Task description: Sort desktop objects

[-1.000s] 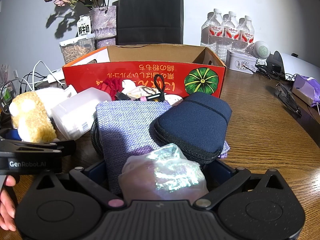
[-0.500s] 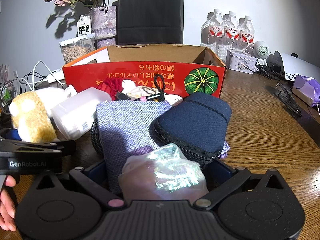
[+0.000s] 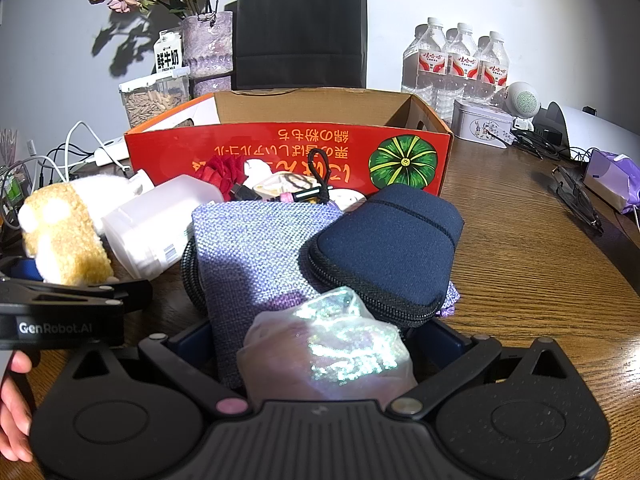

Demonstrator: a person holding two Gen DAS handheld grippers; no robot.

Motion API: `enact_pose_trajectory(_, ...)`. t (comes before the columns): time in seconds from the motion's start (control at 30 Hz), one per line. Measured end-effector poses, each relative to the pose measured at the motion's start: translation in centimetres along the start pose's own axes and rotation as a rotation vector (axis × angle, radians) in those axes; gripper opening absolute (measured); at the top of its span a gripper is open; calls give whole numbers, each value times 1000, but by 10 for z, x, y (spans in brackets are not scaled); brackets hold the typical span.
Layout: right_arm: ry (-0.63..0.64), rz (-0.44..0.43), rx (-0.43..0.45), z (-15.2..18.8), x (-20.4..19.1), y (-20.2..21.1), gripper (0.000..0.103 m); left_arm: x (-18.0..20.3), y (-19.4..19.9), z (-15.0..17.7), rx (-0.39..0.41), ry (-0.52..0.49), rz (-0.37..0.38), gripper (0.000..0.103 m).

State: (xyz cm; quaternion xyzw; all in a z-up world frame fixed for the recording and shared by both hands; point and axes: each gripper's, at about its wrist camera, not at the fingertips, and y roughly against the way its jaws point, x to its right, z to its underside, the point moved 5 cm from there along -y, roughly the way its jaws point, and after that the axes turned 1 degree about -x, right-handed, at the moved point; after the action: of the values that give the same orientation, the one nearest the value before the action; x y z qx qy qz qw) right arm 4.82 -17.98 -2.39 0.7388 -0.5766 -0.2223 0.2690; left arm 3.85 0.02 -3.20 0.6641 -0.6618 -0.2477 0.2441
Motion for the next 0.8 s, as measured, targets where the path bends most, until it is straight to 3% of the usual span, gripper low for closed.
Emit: enact_pose_trajectory(0.8, 2, 1, 0, 0, 1, -1, 103, 0, 0, 0, 0, 0, 0, 103)
